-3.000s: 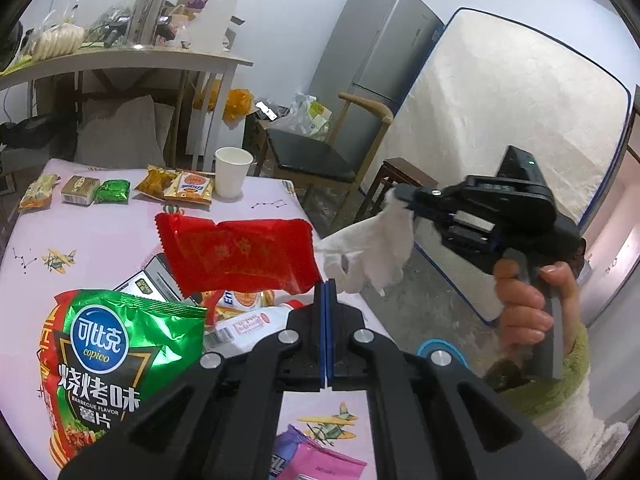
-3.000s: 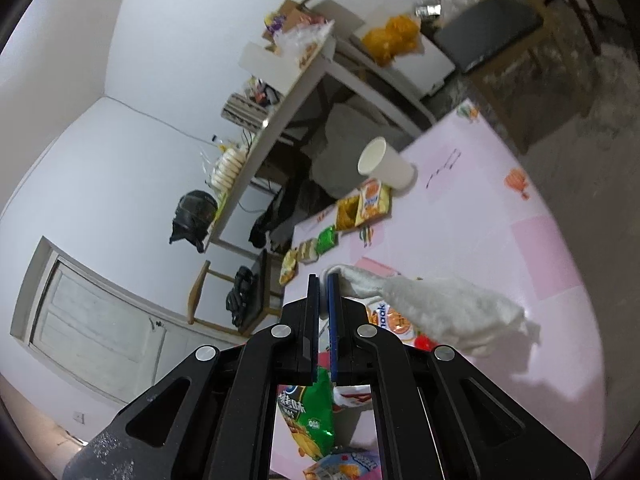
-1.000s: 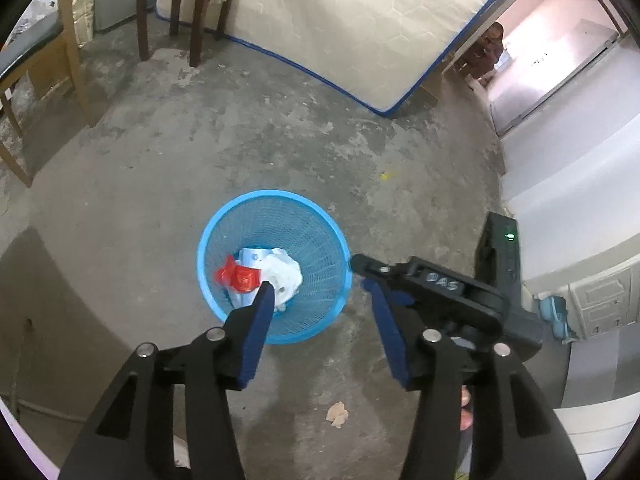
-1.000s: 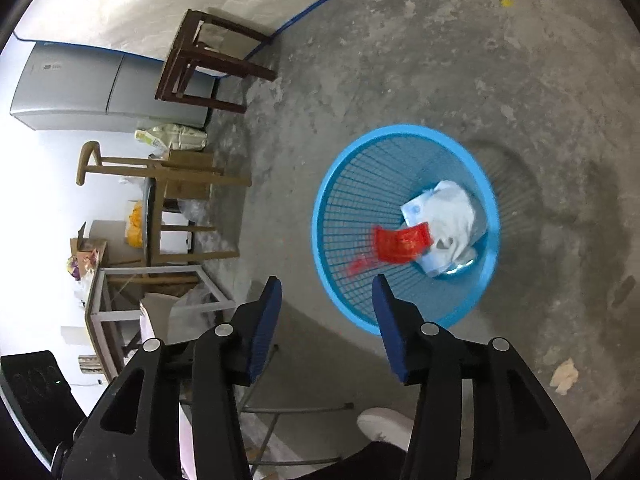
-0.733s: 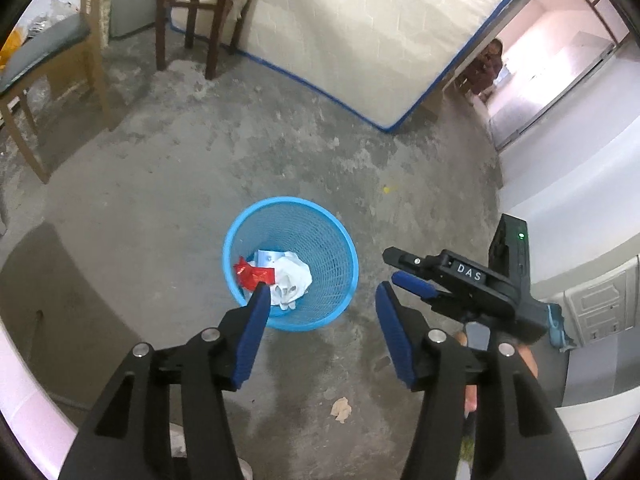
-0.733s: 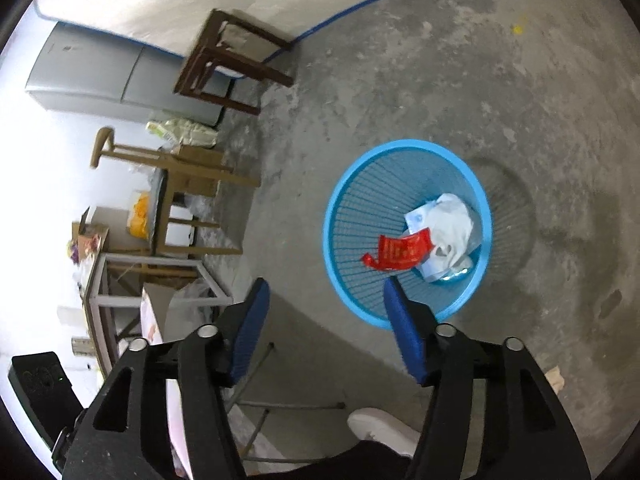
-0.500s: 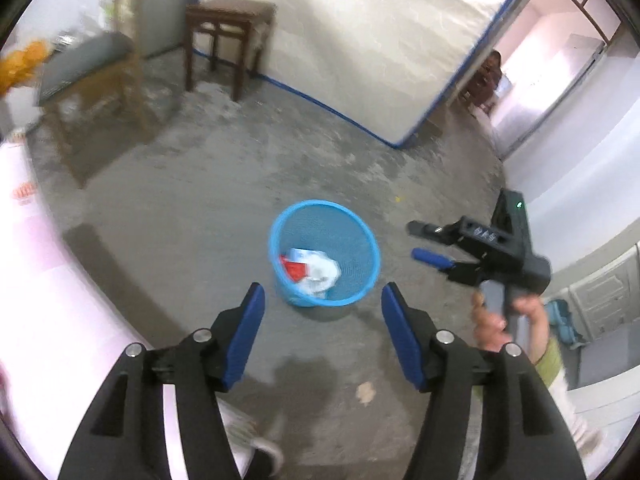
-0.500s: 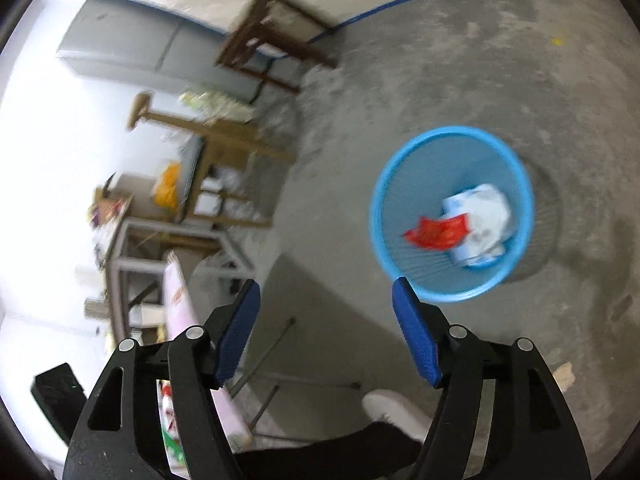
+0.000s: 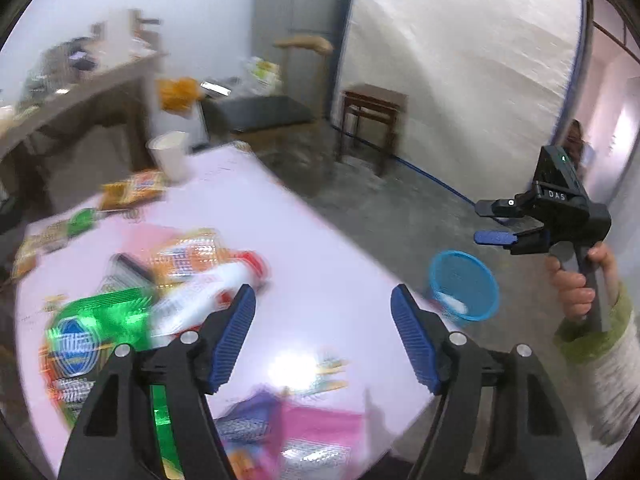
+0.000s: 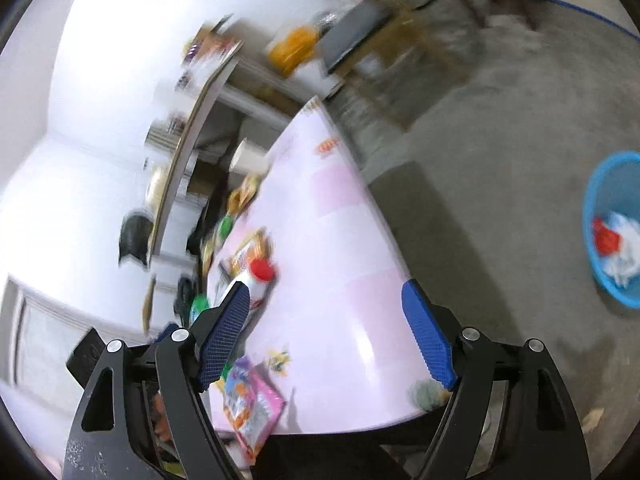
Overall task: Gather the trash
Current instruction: 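Move both tools back over the table toward the snack packages, then grasp the pink sponge with the left tool while the right tool grasps the Enaak snack bag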
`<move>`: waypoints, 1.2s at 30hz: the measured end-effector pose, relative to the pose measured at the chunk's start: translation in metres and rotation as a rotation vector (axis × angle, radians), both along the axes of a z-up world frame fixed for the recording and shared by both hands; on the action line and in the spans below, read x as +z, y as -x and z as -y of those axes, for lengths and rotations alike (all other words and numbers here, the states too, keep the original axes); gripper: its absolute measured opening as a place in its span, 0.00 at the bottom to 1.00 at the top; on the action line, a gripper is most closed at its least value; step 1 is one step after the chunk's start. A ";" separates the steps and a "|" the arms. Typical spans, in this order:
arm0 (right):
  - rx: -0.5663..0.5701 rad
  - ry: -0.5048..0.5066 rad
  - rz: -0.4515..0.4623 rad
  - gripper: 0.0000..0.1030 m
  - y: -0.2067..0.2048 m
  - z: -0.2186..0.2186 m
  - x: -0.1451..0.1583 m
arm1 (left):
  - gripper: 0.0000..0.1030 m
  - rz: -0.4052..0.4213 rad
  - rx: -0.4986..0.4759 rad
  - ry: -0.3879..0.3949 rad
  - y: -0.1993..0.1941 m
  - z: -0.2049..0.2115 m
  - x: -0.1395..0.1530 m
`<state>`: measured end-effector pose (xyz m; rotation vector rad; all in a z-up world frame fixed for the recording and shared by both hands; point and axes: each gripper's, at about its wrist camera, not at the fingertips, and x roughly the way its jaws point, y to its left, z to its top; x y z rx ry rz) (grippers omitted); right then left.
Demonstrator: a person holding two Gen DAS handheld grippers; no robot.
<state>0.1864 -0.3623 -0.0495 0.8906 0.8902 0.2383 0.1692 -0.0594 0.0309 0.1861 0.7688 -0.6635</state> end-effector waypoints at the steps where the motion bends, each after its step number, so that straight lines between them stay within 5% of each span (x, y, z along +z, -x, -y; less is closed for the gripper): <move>1: 0.042 0.017 0.003 0.73 -0.013 -0.017 0.004 | 0.66 0.011 0.025 0.008 -0.001 -0.016 0.003; 9: 0.267 0.136 0.007 0.74 -0.103 -0.127 0.017 | 0.66 0.001 0.163 0.099 -0.026 -0.105 0.019; 16: 0.378 0.253 -0.071 0.74 -0.170 -0.184 -0.007 | 0.69 -0.161 0.209 0.131 -0.094 -0.141 0.016; 26: 0.469 0.212 -0.181 0.71 -0.214 -0.205 -0.049 | 0.68 -0.391 0.261 -0.021 -0.204 -0.126 -0.029; 31: 0.500 0.169 -0.171 0.55 -0.224 -0.208 -0.055 | 0.68 -0.437 0.282 -0.069 -0.240 -0.122 -0.048; 36: 0.515 0.174 -0.190 0.14 -0.226 -0.211 -0.062 | 0.68 -0.453 0.253 -0.131 -0.262 -0.105 -0.064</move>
